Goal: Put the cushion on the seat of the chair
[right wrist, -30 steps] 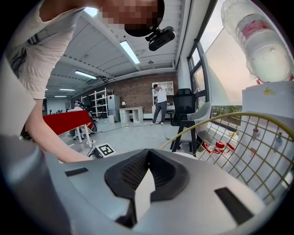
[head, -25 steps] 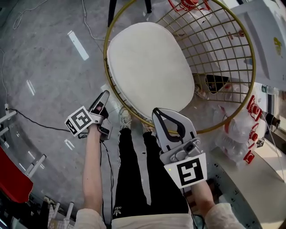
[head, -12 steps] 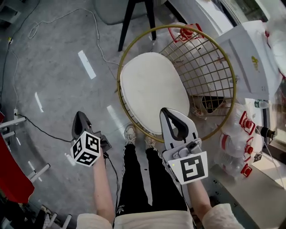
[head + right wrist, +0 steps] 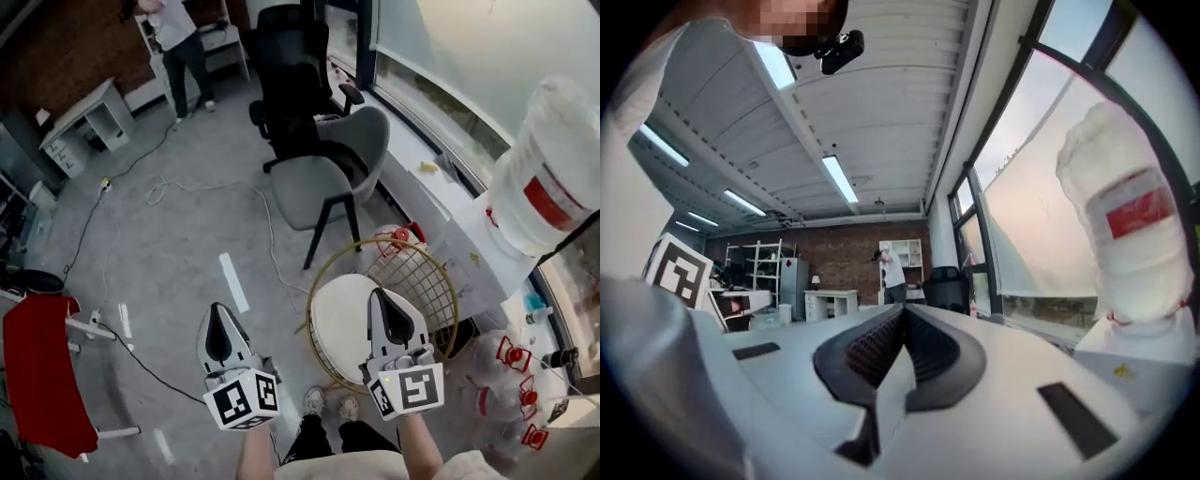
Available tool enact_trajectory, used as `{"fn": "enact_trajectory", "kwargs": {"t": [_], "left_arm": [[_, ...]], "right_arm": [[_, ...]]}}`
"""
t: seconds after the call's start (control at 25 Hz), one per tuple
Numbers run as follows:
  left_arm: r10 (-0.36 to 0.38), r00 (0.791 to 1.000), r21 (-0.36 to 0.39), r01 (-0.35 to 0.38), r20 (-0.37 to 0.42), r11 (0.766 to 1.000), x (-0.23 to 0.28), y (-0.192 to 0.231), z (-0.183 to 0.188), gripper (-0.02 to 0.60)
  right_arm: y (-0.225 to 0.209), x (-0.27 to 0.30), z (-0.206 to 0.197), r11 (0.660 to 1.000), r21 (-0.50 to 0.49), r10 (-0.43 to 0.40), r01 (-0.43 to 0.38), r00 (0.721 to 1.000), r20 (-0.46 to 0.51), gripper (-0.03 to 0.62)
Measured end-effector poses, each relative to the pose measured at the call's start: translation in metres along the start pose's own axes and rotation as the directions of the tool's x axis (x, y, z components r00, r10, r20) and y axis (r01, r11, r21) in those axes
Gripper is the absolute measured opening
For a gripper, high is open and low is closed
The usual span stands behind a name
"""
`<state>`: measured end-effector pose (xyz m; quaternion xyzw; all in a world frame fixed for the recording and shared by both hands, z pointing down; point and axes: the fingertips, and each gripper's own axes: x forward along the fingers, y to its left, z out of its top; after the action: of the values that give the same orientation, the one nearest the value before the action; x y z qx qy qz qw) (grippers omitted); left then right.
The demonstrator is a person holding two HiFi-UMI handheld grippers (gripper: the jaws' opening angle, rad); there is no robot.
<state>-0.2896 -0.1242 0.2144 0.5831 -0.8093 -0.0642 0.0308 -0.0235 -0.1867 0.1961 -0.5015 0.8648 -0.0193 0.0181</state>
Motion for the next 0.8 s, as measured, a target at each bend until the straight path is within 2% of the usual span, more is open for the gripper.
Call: {"fn": "enact_trajectory", "kwargs": {"t": [0.12, 0.24, 0.36, 0.48, 0.56, 0.64, 0.8], "left_arm": [[-0.135, 0.987, 0.007, 0.135, 0.088, 0.991, -0.018, -0.042, 0.075, 0.012], [-0.23, 0.959, 0.101, 0.215, 0.167, 0.971, -0.045, -0.072, 0.134, 0.012], [-0.297, 0.924, 0.173, 0.26, 0.241, 0.95, -0.07, -0.092, 0.165, 0.012], [-0.324, 0.9, 0.186, 0.278, 0.293, 0.942, -0.079, -0.106, 0.173, 0.012], [-0.329, 0.901, 0.174, 0.289, 0.284, 0.941, -0.081, -0.111, 0.165, 0.012], [-0.319, 0.911, 0.173, 0.281, 0.26, 0.944, -0.082, -0.113, 0.16, 0.012], [-0.305, 0.92, 0.185, 0.264, 0.246, 0.947, -0.083, -0.113, 0.164, 0.012]], "right_arm": [[0.027, -0.002, 0.065, 1.0, 0.007, 0.023, -0.023, 0.996, 0.088, 0.017], [0.056, -0.014, 0.105, 0.998, -0.007, 0.068, -0.068, 0.988, 0.136, 0.017], [0.074, -0.033, 0.12, 0.995, -0.053, 0.092, -0.085, 0.985, 0.148, 0.017], [0.072, -0.043, 0.119, 0.995, -0.069, 0.081, -0.071, 0.983, 0.163, 0.017], [0.069, -0.048, 0.11, 0.996, -0.065, 0.072, -0.063, 0.984, 0.16, 0.017], [0.067, -0.052, 0.106, 0.995, -0.068, 0.076, -0.066, 0.986, 0.151, 0.017], [0.067, -0.055, 0.112, 0.995, -0.067, 0.081, -0.071, 0.984, 0.157, 0.017]]}}
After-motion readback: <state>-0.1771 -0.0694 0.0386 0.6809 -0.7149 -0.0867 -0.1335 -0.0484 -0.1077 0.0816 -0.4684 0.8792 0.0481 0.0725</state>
